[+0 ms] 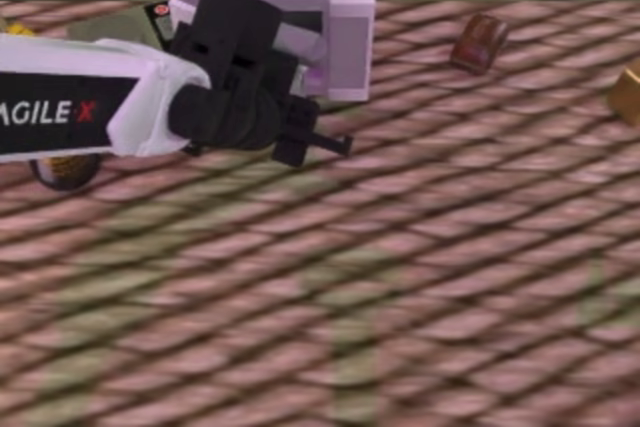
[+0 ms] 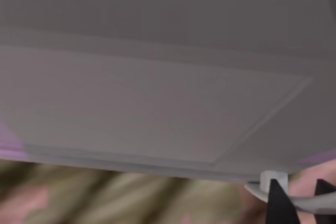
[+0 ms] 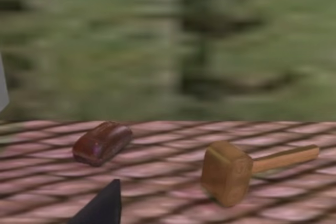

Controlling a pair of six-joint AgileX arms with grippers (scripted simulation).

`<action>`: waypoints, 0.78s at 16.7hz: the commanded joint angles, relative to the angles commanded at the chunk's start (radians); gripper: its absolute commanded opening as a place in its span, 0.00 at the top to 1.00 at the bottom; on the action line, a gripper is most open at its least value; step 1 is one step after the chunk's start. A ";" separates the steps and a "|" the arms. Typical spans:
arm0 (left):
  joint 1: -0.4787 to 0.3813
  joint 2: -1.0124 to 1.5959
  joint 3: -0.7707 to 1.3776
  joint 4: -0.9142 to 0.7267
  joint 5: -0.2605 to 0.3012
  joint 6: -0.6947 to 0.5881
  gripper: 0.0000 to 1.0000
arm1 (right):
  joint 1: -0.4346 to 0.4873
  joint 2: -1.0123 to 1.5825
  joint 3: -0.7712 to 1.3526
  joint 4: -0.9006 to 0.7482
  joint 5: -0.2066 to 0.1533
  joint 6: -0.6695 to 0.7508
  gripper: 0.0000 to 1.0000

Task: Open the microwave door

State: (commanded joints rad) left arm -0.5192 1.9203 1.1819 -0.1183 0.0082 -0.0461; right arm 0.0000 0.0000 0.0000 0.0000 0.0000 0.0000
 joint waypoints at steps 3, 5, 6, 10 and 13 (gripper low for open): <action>0.010 -0.009 -0.014 0.002 0.013 0.022 1.00 | 0.000 0.000 0.000 0.000 0.000 0.000 0.00; 0.019 -0.019 -0.024 0.007 0.027 0.040 1.00 | 0.000 0.000 0.000 0.000 0.000 0.000 0.00; 0.024 -0.024 -0.030 0.008 0.034 0.052 1.00 | 0.000 0.000 0.000 0.000 0.000 0.000 0.00; 0.031 -0.028 -0.039 0.009 0.044 0.066 1.00 | 0.000 0.000 0.000 0.000 0.000 0.000 0.00; 0.031 -0.028 -0.039 0.009 0.044 0.066 1.00 | 0.000 0.000 0.000 0.000 0.000 0.000 0.00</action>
State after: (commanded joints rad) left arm -0.4881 1.8918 1.1425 -0.1092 0.0518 0.0201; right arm 0.0000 0.0000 0.0000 0.0000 0.0000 0.0000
